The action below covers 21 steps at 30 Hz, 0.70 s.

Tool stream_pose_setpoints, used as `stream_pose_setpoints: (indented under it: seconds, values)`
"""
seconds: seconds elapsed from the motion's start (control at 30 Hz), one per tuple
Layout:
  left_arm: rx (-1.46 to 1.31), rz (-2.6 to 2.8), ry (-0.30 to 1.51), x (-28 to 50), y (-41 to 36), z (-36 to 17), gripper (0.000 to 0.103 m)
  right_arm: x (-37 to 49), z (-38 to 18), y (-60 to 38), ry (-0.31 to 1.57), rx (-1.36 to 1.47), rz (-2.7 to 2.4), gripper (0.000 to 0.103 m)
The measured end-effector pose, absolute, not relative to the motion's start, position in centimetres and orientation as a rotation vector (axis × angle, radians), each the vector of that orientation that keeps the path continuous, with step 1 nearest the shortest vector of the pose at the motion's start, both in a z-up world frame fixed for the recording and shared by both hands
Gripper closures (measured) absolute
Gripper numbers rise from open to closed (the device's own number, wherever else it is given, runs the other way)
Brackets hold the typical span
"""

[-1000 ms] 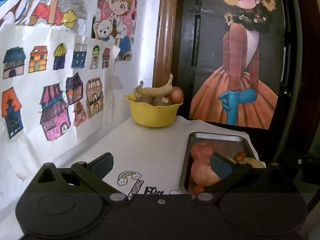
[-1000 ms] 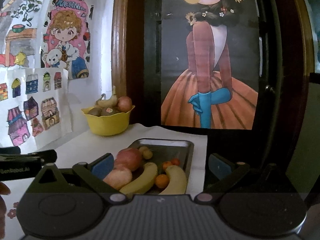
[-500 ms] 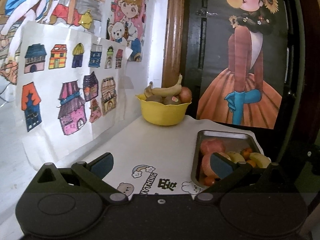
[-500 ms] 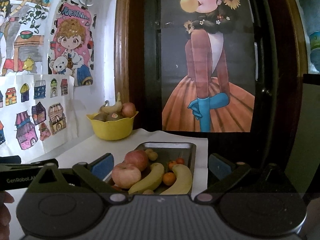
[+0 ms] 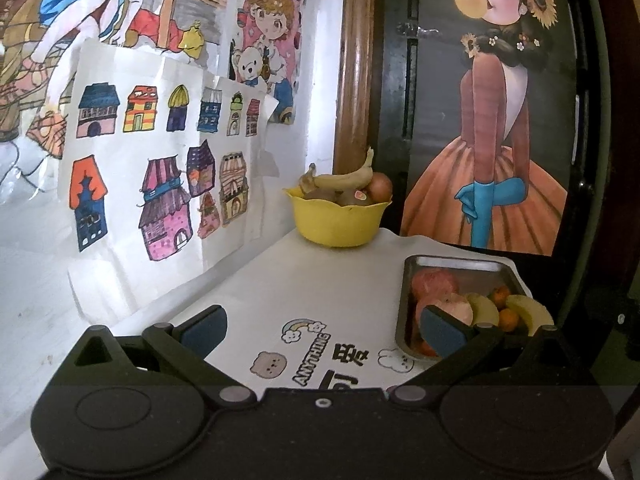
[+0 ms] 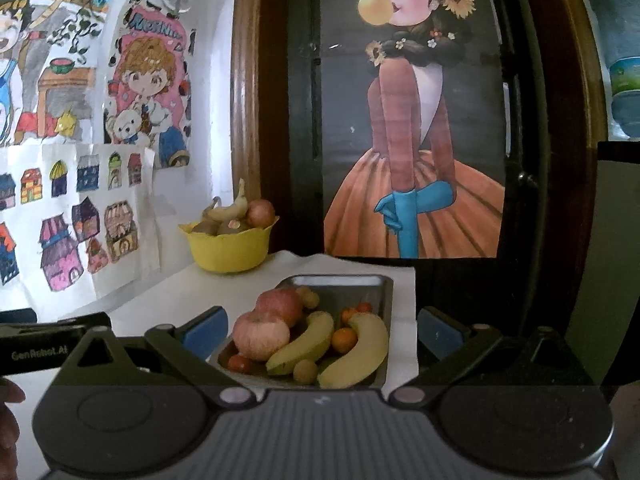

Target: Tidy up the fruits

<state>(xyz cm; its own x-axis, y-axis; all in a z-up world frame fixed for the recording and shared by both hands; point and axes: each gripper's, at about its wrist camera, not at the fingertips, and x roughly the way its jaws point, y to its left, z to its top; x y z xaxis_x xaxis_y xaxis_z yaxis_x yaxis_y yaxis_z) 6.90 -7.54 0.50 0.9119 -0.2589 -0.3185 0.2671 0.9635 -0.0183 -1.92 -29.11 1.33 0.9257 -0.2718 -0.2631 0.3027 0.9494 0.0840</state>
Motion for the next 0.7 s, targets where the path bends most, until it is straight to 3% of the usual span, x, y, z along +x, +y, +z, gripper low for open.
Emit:
stream_pose_setpoints:
  seconds: [0.7]
  values:
    - [0.018,-0.244,0.319,4.2,-6.1,-1.8,0.001,-5.0,-0.5,-26.6,0.246,0.116,-0.342,0.000]
